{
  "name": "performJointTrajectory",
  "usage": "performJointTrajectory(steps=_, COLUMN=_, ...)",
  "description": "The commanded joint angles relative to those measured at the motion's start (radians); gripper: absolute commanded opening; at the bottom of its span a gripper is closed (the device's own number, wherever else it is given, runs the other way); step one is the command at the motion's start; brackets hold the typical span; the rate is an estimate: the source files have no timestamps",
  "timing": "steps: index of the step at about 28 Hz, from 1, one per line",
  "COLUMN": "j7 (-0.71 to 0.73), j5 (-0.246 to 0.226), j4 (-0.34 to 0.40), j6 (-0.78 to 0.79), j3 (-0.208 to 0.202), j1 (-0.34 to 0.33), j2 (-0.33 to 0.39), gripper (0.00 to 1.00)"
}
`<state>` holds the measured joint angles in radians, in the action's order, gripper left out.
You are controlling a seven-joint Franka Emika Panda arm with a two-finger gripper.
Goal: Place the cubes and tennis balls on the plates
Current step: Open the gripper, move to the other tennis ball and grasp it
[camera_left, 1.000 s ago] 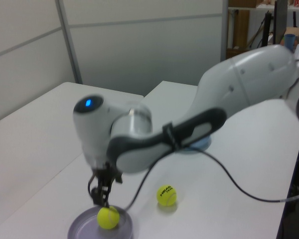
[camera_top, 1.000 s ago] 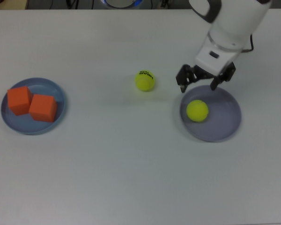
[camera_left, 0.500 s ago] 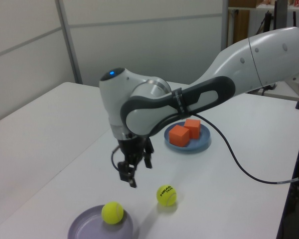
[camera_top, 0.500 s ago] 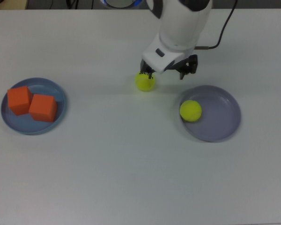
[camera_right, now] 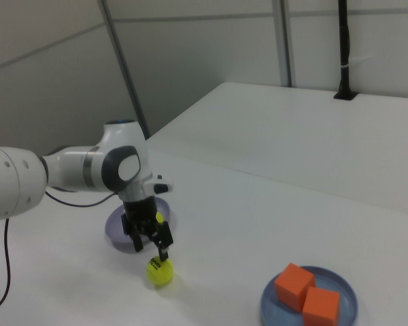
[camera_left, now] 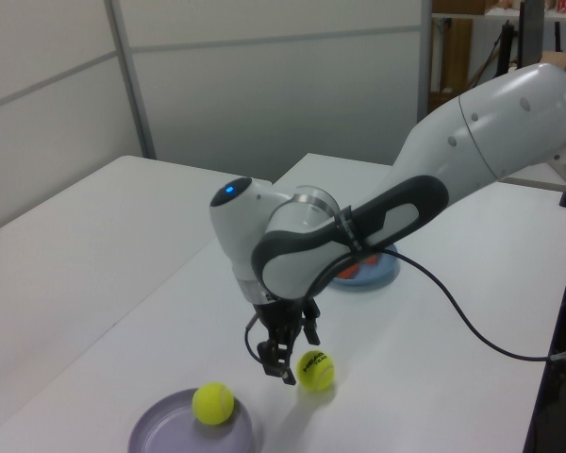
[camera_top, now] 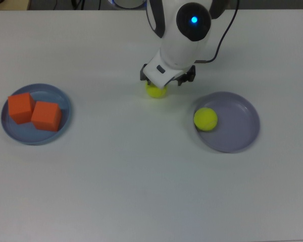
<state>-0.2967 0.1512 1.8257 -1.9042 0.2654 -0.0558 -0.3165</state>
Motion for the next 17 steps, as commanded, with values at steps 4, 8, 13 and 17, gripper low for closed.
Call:
performJointTrajectory(steps=4, j7=0.018, j5=0.062, j4=0.076, j6=-0.076, j3=-0.002, j1=0.031, j2=0.014, gripper=0.99)
performJointTrajectory(steps=8, j7=0.018, j5=0.083, j4=0.086, j6=-0.087, j3=-0.002, j1=0.028, j2=0.002, gripper=0.75)
performJointTrajectory(steps=13, j7=0.014, j5=0.088, j4=0.083, j6=-0.088, j3=0.0, j1=0.025, j2=-0.006, gripper=0.24)
performJointTrajectory(steps=17, j7=0.011, j5=0.079, j4=0.072, j6=-0.072, j3=0.005, j1=0.025, j2=0.022, gripper=0.0)
